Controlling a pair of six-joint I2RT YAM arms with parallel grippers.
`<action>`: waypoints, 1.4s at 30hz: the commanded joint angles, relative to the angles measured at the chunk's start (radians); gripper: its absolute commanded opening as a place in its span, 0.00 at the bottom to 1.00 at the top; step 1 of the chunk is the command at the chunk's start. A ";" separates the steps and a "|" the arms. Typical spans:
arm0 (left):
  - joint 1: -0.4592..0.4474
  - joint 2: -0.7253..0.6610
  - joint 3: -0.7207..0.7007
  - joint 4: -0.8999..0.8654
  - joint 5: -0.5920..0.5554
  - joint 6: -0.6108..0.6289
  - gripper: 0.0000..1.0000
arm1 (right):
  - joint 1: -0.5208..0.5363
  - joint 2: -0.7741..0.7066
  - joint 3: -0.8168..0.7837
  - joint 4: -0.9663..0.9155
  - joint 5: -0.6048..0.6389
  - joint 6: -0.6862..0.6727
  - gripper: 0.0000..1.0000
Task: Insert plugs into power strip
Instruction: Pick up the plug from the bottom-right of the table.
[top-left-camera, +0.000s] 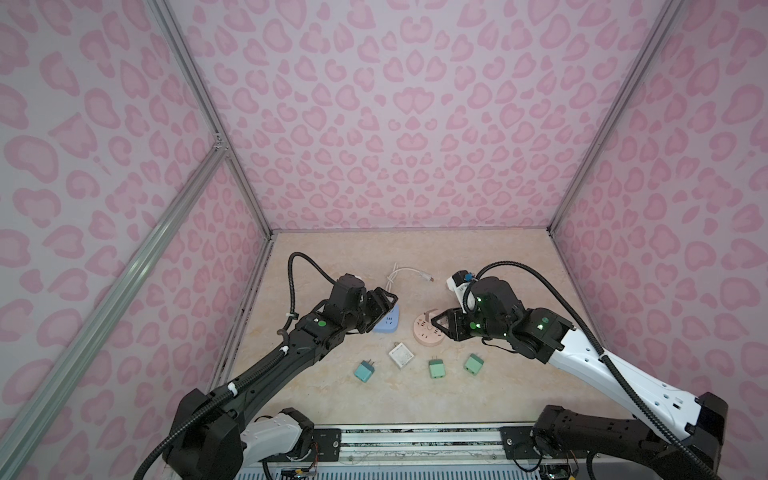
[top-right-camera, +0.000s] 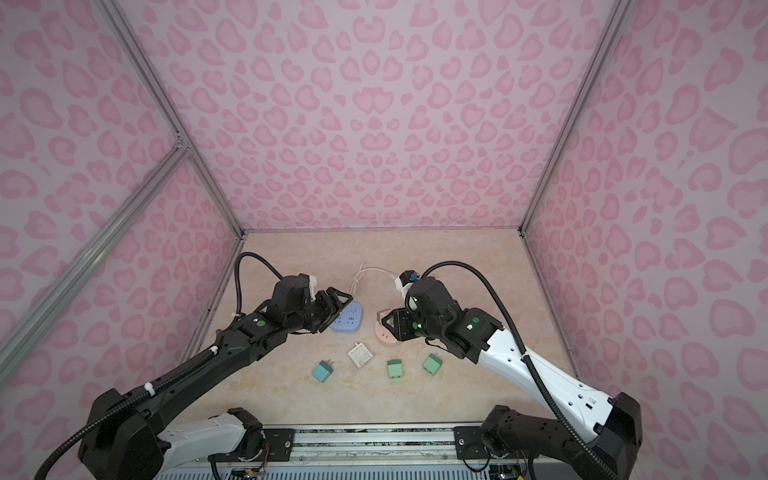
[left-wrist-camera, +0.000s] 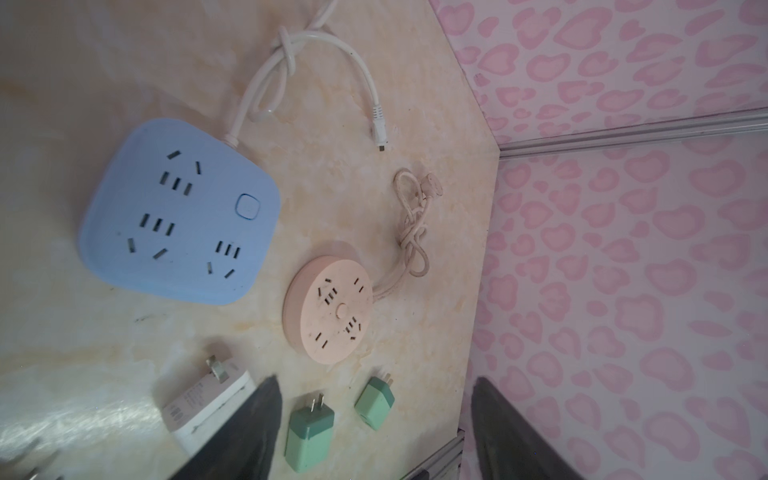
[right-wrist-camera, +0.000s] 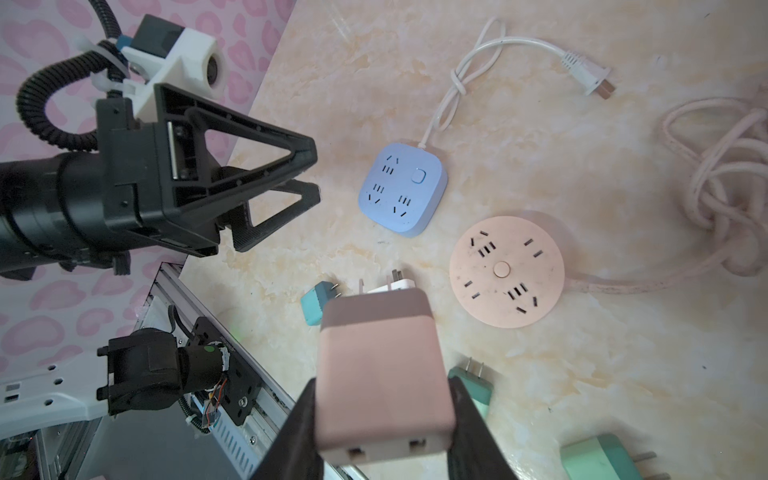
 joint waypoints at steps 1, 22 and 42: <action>-0.006 0.059 0.022 0.180 0.110 -0.057 0.72 | 0.006 0.042 0.009 -0.009 -0.091 -0.047 0.00; -0.156 0.214 -0.047 0.435 0.164 -0.150 0.61 | -0.044 0.120 0.026 0.130 -0.122 -0.036 0.00; -0.192 0.236 -0.071 0.453 0.154 -0.160 0.56 | -0.096 0.084 -0.032 0.179 -0.110 -0.016 0.00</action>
